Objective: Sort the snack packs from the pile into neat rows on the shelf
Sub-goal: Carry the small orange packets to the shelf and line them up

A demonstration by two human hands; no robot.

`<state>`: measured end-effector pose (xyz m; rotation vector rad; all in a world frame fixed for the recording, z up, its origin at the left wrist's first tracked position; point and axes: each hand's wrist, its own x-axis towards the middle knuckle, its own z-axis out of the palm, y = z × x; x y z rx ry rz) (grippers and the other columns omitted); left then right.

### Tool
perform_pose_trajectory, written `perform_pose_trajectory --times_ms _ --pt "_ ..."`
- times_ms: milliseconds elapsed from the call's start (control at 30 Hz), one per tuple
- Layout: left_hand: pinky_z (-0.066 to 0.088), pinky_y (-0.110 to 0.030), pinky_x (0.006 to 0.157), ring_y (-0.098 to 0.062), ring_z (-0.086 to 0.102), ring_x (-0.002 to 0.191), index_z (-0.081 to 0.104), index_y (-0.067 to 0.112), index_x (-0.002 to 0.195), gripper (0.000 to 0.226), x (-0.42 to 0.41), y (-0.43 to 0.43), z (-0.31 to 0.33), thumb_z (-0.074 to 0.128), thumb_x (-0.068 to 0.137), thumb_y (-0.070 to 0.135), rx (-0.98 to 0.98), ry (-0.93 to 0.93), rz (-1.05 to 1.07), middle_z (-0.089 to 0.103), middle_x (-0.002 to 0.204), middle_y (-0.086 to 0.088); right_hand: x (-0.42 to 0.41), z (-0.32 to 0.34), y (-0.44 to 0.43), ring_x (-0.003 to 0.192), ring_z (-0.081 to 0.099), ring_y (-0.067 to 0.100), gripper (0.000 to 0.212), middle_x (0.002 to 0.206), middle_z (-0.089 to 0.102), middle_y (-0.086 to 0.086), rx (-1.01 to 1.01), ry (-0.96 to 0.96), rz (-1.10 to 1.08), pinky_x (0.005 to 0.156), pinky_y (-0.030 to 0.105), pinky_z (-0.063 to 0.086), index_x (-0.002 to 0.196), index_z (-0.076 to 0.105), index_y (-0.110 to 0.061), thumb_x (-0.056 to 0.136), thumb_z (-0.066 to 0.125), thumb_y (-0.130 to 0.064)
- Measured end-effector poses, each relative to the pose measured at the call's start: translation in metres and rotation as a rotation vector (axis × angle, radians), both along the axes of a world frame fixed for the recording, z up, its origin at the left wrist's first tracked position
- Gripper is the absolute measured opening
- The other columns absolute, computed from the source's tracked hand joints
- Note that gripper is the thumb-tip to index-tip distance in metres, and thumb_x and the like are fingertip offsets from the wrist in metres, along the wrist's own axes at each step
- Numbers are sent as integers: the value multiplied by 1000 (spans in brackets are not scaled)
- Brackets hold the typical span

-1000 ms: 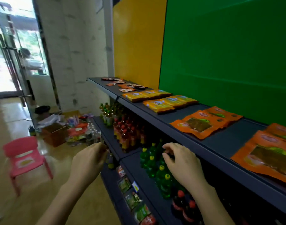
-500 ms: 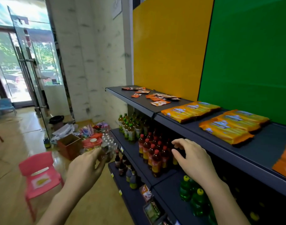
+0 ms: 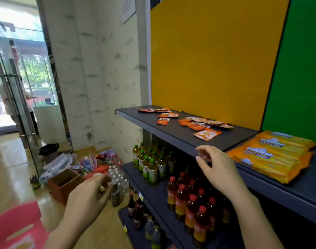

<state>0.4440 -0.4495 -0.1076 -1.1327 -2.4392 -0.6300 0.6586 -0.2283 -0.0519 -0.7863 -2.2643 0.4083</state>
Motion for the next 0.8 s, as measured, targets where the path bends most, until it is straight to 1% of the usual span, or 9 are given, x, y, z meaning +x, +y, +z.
perform_pose_trajectory --times_ms 67,133,200,300,333,400,500,667,800 --pt "50 -18 60 -4 62 74 65 27 97 19 -36 21 9 61 83 39 7 24 -20 68 82 10 -30 9 21 102 58 12 27 107 61 -7 1 20 -50 88 28 46 118 58 -19 91 53 -23" --pt "49 -20 60 -9 65 76 66 24 102 24 -65 41 17 62 83 39 21 45 -48 71 87 6 -53 16 42 103 58 15 27 110 62 -5 -7 6 -118 86 30 43 118 58 -19 92 52 -24" --pt "47 -21 54 -10 63 68 67 21 97 20 -85 62 24 64 83 34 61 54 -117 70 81 4 -72 20 65 106 57 18 28 114 61 -4 -35 -36 -187 83 31 42 119 57 -22 93 51 -27" --pt "34 -11 51 -6 54 63 67 20 92 14 -106 97 35 66 82 29 99 73 -197 68 77 5 -92 20 96 112 54 25 29 122 59 -2 -98 -117 -307 80 35 43 118 56 -27 92 49 -35" --pt "33 -11 51 -6 54 63 67 20 93 13 -113 110 39 65 83 29 108 73 -222 68 78 5 -97 20 104 114 52 26 30 124 57 -1 -123 -142 -347 82 36 43 119 56 -25 92 49 -36" --pt "41 -19 50 -10 58 65 66 21 92 13 -126 138 45 62 85 31 116 52 -275 68 78 4 -106 21 118 119 49 28 36 130 53 4 -148 -208 -424 87 38 43 123 53 -19 92 50 -36" --pt "52 -33 60 -20 64 72 65 21 94 20 -139 181 55 57 86 38 112 16 -343 69 80 2 -117 25 135 123 43 32 45 133 45 12 -176 -316 -524 93 40 42 129 47 -13 92 50 -38" --pt "45 -28 61 -18 63 81 61 23 93 16 -146 257 76 56 87 37 125 16 -504 66 86 6 -131 32 160 124 42 35 48 139 38 13 -264 -433 -648 92 39 43 133 44 -18 91 45 -42" --pt "47 -34 74 -22 61 98 61 25 101 20 -151 326 92 53 88 39 83 -7 -657 67 99 4 -143 33 179 126 42 35 55 140 39 13 -317 -480 -810 95 39 41 131 46 -17 89 44 -52"
